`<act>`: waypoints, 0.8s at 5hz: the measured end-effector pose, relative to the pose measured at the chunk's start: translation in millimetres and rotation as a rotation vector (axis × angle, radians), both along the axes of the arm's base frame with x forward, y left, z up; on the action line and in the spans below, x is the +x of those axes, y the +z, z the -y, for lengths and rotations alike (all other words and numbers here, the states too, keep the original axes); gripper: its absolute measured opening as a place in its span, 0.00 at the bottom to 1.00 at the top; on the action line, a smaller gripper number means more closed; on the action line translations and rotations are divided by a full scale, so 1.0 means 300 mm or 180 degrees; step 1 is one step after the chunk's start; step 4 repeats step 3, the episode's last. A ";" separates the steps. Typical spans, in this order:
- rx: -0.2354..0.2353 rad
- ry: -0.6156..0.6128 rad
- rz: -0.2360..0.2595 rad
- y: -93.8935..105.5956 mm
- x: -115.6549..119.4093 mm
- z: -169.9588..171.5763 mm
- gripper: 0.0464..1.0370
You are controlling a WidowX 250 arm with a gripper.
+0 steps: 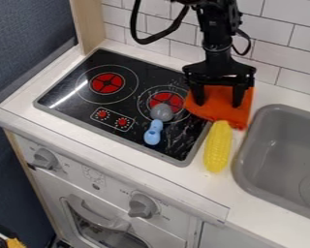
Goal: Put the orange cloth on the upper right side of the stove
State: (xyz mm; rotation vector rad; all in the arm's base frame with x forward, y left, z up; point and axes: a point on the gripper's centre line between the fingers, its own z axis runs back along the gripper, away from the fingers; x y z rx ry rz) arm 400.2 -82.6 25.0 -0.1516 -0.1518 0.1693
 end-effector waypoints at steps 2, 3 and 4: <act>0.0070 0.0098 0.0302 0.184 0.003 -0.005 0.96; 0.0195 0.0166 0.0393 0.228 -0.012 -0.023 0.96; 0.0195 0.0166 0.0393 0.228 -0.012 -0.023 0.96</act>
